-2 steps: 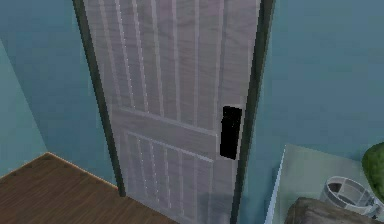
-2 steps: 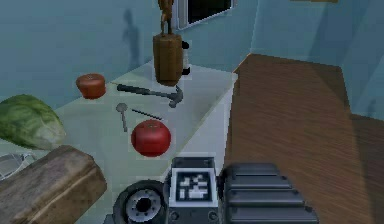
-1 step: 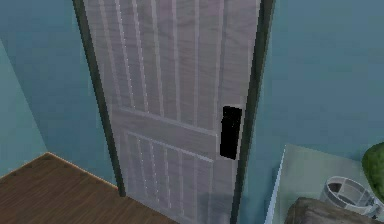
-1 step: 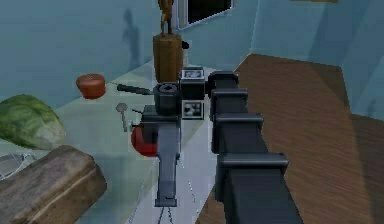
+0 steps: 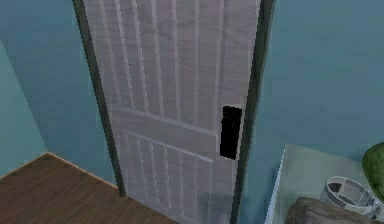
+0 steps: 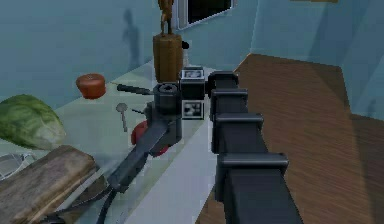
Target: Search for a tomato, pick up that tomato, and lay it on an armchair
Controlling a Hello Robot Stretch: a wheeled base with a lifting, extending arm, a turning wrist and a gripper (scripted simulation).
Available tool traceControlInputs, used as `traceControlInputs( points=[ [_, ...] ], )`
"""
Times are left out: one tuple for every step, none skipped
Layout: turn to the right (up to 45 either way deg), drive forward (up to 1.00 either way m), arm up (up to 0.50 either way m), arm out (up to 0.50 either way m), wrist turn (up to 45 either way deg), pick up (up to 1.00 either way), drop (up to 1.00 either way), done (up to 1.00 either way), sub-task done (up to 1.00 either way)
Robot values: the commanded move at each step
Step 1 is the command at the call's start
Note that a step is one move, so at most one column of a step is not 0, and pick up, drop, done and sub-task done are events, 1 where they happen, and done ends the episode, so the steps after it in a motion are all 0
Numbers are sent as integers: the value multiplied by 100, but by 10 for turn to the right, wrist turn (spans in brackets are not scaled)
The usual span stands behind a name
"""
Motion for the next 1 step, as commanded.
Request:
traceControlInputs(
  points=[
    [0,0,0,0,450,0,0,0,0]
  ],
)
